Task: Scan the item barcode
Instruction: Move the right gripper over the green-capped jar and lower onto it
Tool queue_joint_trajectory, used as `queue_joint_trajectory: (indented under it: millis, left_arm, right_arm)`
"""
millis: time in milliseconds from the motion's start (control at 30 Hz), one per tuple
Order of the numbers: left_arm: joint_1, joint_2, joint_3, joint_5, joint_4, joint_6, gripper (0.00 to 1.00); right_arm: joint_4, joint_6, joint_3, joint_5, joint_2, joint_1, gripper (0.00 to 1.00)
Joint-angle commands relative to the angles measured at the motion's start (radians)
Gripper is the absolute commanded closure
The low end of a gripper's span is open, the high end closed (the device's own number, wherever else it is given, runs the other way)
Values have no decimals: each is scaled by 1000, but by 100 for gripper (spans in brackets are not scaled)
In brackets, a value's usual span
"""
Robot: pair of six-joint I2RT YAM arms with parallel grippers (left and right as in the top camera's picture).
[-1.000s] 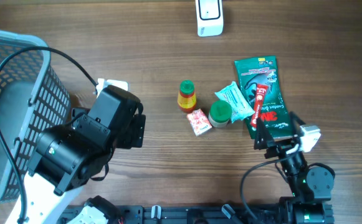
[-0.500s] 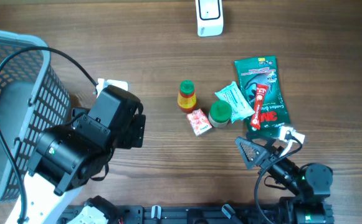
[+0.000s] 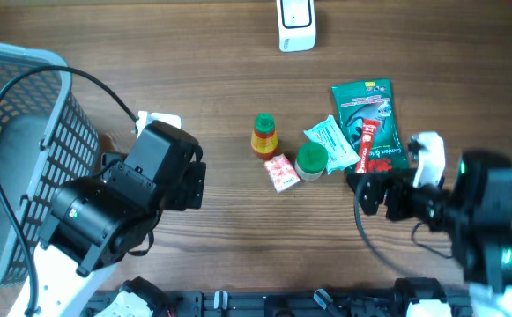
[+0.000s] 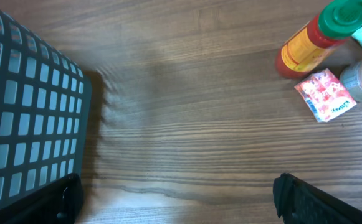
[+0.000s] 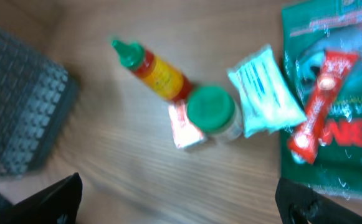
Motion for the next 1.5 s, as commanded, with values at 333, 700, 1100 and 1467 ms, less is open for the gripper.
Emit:
queue_joint_trajectory:
  millis: [333,700,1100,1467]
  left_arm:
    - [4,-5,0,-13,0,2,0]
    - [4,-5,0,-13,0,2,0]
    - [4,-5,0,-13,0,2,0]
    - [4,-5,0,-13,0,2,0]
  right_arm:
    - [161,-177,187,170,561,262,1]
    - [272,-422,180,150,641,348,0]
    - [301,-413,180,254,887,380,2]
    - [266,-256,176,361,888,380,28]
